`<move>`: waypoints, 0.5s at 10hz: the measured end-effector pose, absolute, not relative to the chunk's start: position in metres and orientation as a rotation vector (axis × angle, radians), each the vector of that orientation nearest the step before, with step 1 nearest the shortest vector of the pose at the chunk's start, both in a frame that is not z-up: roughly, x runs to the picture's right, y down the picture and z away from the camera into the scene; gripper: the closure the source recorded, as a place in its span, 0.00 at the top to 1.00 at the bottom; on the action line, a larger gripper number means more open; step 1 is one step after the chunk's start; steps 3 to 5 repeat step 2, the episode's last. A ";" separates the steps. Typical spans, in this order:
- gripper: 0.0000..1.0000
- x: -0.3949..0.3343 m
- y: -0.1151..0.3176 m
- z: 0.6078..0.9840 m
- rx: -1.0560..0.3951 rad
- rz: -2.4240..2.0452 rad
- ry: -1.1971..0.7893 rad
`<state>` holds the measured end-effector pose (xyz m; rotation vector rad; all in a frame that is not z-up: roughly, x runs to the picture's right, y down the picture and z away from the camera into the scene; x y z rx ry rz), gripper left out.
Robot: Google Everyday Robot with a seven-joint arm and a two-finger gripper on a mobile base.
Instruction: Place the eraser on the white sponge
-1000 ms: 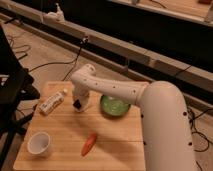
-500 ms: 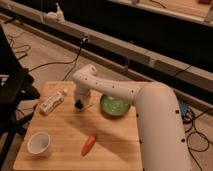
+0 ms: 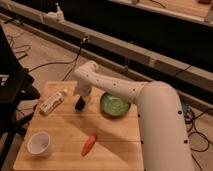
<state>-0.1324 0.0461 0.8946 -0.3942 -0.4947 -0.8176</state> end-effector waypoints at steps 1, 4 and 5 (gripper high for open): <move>0.62 -0.123 0.025 0.888 -0.359 -0.786 -0.477; 0.62 -0.116 0.009 0.882 -0.333 -0.749 -0.463; 0.62 -0.116 0.009 0.882 -0.333 -0.749 -0.463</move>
